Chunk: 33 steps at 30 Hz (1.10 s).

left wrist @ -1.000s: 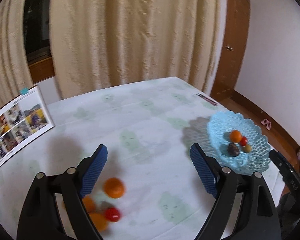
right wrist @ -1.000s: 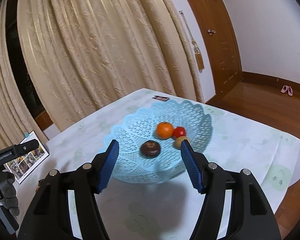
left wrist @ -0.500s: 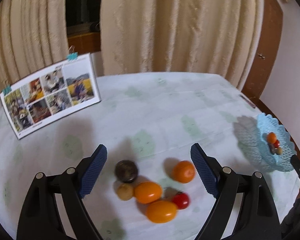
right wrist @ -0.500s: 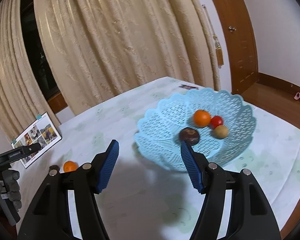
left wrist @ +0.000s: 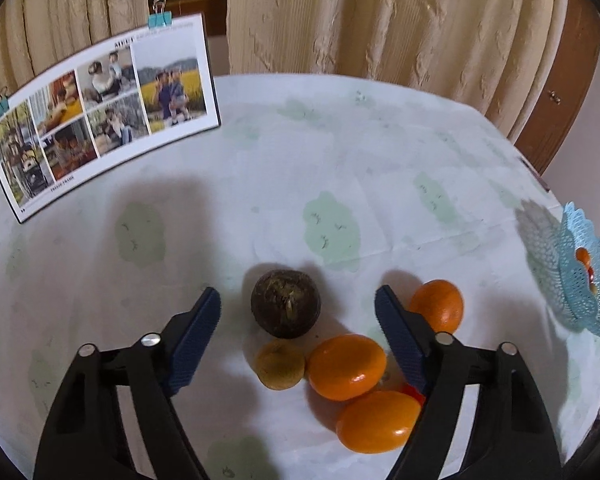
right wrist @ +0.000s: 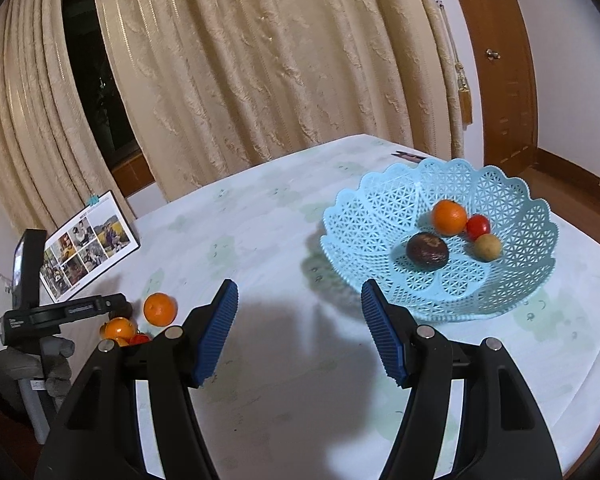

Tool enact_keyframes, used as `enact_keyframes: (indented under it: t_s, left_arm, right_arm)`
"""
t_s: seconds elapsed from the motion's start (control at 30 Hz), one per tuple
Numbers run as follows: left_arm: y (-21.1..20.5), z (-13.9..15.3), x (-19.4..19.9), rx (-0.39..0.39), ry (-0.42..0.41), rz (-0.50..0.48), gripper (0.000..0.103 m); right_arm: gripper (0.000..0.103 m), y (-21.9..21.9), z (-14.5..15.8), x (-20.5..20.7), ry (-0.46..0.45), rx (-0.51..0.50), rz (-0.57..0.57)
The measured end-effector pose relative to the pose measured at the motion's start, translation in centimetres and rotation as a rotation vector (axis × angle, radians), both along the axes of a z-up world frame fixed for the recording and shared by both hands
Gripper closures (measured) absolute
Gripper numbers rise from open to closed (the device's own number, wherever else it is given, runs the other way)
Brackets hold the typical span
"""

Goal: Organize fruits
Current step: 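Grasp a dark brown fruit with the left tool while the right tool grasps an orange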

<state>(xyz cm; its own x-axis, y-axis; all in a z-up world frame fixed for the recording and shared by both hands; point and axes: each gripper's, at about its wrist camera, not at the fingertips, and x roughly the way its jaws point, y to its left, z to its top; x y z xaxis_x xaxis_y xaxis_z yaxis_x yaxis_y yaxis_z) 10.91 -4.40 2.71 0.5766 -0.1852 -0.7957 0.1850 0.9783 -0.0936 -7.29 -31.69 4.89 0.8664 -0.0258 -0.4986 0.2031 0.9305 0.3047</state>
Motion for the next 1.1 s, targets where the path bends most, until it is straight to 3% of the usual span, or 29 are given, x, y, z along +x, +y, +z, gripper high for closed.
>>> enact_keyframes:
  t_s: [0.23,0.47,0.73,1.1]
  left_arm:
    - [-0.1,-1.2,0.5,0.0,0.027,0.0,0.037]
    - [0.3,-1.3,1.0,-0.019,0.04,-0.005,0.061]
    - [1.1,-1.0,1.1,-0.049,0.048,0.007,0.062]
    - [2.5,3.4,-0.3,-0.073,-0.059,0.042,0.062]
  right_arm:
    - [0.037,0.8,-0.2,0.3,0.007,-0.007,0.033]
    - [0.037,1.9,-0.4,0.8,0.022,-0.016,0.067]
    - [0.037,3.2,-0.7,1.4,0.034,-0.028,0.106]
    - [0.037,5.5,-0.2,4.1,0.055,-0.027,0.199]
